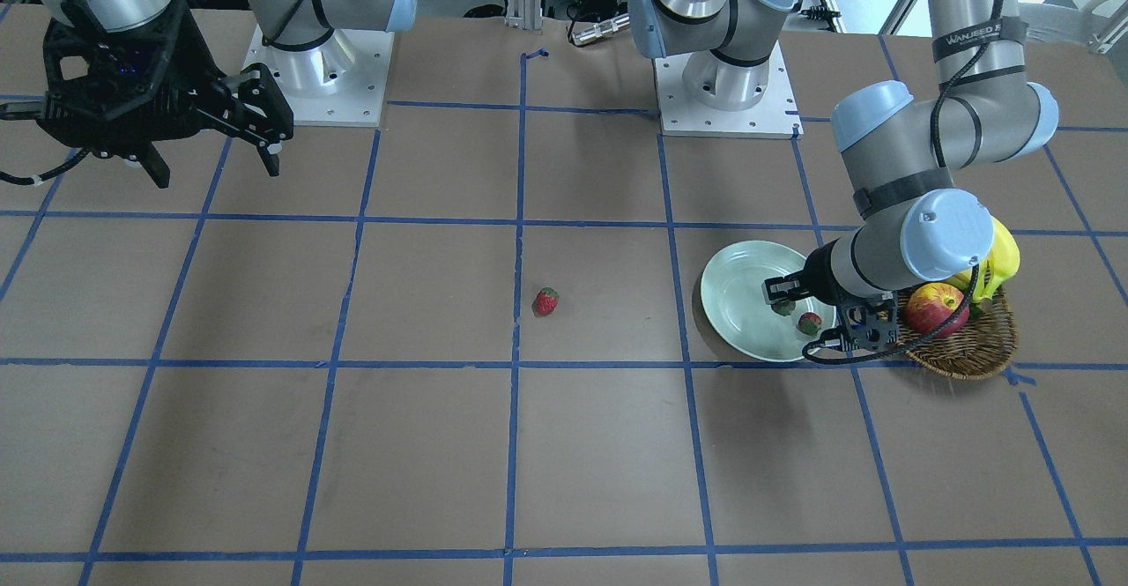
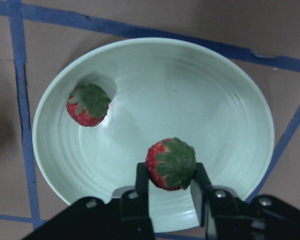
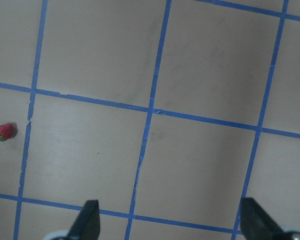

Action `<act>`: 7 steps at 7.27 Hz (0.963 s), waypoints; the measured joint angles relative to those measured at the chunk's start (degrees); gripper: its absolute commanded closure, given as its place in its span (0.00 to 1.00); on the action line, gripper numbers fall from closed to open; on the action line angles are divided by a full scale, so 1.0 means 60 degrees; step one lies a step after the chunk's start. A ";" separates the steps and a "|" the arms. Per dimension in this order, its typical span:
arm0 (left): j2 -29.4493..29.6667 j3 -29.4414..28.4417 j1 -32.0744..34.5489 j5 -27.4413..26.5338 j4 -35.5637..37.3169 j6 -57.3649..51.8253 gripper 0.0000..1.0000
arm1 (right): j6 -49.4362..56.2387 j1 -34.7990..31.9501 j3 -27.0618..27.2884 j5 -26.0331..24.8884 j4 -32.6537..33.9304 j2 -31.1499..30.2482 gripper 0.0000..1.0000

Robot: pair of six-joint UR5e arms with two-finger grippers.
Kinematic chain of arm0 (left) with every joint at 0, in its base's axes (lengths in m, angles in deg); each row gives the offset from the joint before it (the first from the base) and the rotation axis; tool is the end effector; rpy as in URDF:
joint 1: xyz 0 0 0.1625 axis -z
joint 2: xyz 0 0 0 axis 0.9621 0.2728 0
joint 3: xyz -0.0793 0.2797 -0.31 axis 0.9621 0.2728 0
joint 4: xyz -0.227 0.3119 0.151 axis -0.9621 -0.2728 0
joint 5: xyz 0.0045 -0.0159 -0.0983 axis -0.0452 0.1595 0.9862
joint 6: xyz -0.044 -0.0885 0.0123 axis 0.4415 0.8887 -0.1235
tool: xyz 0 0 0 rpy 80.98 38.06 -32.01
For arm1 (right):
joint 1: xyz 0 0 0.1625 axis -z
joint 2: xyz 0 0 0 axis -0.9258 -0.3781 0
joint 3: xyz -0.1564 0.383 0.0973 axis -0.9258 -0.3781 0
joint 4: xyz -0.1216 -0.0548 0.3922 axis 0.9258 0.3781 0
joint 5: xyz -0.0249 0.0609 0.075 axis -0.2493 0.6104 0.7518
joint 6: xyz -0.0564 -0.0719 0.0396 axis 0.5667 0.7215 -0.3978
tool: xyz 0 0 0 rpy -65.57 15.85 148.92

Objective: Collect all strawberries into plate
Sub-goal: 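Carry the strawberry onto the plate and open the left gripper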

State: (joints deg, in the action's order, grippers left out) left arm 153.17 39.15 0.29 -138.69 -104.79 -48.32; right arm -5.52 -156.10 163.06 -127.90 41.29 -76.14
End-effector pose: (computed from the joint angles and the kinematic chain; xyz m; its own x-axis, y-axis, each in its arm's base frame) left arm 0.0080 -0.5229 0.2206 -0.9780 -0.2083 0.0095 -0.1958 0.9331 0.3017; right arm 0.1172 -0.5047 0.5193 -0.9833 -0.1803 0.0249 -0.1813 0.9821 -0.0503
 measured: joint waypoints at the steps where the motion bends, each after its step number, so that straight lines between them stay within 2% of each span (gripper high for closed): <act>1: -0.0028 0.0016 -0.0028 0.0014 0.0033 0.0011 0.00 | 0.0000 -0.0003 0.0000 -0.0001 -0.0004 0.0000 0.00; 4: -0.0173 -0.0313 0.0468 0.0641 0.0098 0.1027 0.00 | 0.0000 -0.0010 0.0000 0.0011 0.0002 0.0011 0.00; 7: -0.0132 -0.0707 0.2281 0.1314 0.0587 0.3007 0.00 | 0.0000 -0.0011 0.0000 0.0013 -0.0002 0.0010 0.00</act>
State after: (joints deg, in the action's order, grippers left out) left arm 152.38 34.91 13.98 -130.81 -101.27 -30.28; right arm -5.52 -156.17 163.06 -127.82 41.28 -76.08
